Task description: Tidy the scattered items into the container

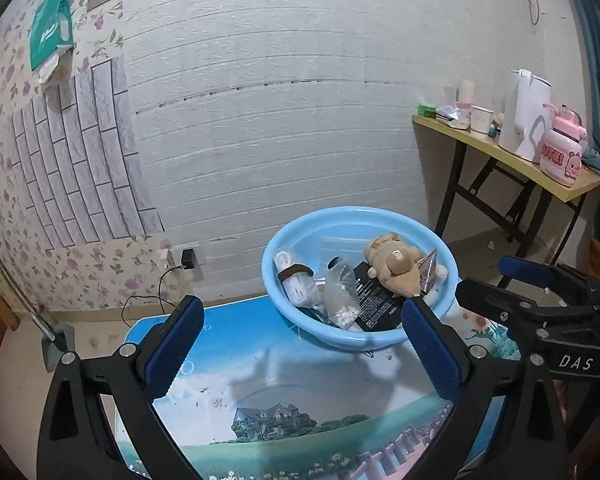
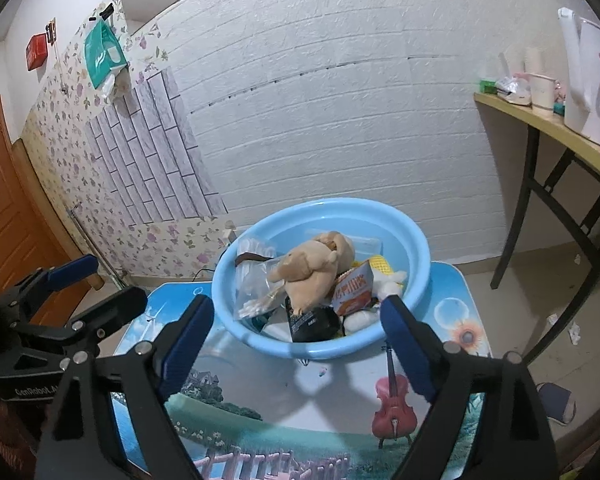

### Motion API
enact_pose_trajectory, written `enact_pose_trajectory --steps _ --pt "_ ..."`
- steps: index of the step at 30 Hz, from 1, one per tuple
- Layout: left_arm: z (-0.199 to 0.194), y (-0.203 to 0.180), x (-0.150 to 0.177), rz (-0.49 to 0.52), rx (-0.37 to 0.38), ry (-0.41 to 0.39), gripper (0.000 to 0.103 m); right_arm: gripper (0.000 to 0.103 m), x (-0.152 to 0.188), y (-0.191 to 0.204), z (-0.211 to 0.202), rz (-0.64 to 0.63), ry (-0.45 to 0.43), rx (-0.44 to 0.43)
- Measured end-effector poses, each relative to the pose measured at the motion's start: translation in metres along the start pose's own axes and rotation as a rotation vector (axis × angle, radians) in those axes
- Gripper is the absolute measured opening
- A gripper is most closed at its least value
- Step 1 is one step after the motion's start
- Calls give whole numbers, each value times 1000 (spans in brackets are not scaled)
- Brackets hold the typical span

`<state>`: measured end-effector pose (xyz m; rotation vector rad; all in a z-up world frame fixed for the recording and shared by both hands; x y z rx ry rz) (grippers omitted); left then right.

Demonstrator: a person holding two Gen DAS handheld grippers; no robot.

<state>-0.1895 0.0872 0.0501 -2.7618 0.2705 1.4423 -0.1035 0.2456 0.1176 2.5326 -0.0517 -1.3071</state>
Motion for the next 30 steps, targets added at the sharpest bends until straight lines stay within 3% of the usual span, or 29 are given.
enact_pose_trajectory --steps 30 --pt "-9 17 5 -74 -30 -5 103 88 6 14 -2 -18 26 -34"
Point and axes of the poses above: each gripper's, at about its wrist camera, not at the fingertips, and z roughly the way its jaws point, y to its left, x to its underside, the point moved 9 cm from there along z, roughly the way its jaws point, and after that the axes turned 3 degrees about -x, right-handed, at the moved point
